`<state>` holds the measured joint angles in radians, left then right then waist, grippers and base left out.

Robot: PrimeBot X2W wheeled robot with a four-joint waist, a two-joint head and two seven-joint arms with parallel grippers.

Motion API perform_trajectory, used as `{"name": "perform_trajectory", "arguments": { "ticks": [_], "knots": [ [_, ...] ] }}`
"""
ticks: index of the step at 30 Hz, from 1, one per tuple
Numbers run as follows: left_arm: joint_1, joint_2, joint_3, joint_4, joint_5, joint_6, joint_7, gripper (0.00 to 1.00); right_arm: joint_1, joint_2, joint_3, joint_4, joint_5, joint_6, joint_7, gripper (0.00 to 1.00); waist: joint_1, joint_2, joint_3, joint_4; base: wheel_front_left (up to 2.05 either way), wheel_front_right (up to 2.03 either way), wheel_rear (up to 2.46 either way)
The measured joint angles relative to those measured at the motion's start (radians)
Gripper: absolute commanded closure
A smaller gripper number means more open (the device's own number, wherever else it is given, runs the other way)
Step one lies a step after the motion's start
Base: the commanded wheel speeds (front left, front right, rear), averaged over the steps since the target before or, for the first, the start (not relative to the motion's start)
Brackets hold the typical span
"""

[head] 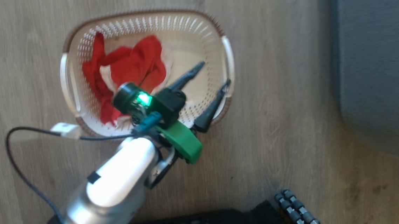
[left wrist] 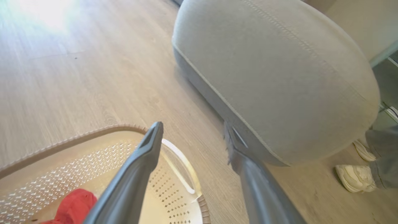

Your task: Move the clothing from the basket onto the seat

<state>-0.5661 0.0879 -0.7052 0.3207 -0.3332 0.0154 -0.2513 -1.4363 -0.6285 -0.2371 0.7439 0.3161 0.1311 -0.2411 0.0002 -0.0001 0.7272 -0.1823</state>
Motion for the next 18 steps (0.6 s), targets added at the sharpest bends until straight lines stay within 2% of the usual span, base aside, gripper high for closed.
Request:
{"name": "perform_trajectory", "arguments": {
  "ticks": [2,4,9,10,11,12,18],
  "knots": [
    [0.016,0.018,0.036,-0.046,0.0,0.015,-0.001,0.0,-0.076,-0.052,-0.072,0.083,-0.058,0.0,0.021,1.0,0.0,0.0,0.072,0.023,0.0,0.0,0.0],
    [0.021,0.031,0.049,-0.061,0.001,0.02,-0.005,0.0,-0.077,-0.06,-0.109,0.145,-0.089,0.0,0.021,1.0,0.0,0.0,0.121,0.032,0.0,0.0,0.0],
    [0.015,0.058,0.061,-0.087,0.023,0.023,-0.005,0.0,-0.012,-0.003,-0.168,0.282,-0.152,0.0,-0.001,1.0,0.0001,0.0,0.231,0.037,0.0,0.0,0.0],
    [0.015,0.069,0.064,-0.09,0.028,0.03,-0.005,0.0,0.014,0.047,-0.18,0.321,-0.161,0.0,-0.007,0.76,0.0001,0.0,0.262,0.031,0.0,0.0,0.0],
    [0.015,0.075,0.068,-0.09,0.028,0.033,-0.005,0.0,0.024,0.074,-0.181,0.334,-0.169,0.0,-0.009,0.42,0.0002,0.0,0.27,0.025,0.0,0.0,0.0],
    [0.015,0.081,0.073,-0.091,0.028,0.033,-0.005,0.0,0.032,0.096,-0.183,0.339,-0.177,0.0,-0.012,0.0,0.0002,0.0,0.274,0.017,0.0,0.0,0.0],
    [0.016,0.1,0.099,-0.097,0.019,0.042,-0.005,0.0,0.102,0.146,-0.165,0.266,-0.207,0.0,-0.015,0.0,-0.0002,0.0001,0.215,-0.023,0.0,0.0,0.0]
  ]
}}
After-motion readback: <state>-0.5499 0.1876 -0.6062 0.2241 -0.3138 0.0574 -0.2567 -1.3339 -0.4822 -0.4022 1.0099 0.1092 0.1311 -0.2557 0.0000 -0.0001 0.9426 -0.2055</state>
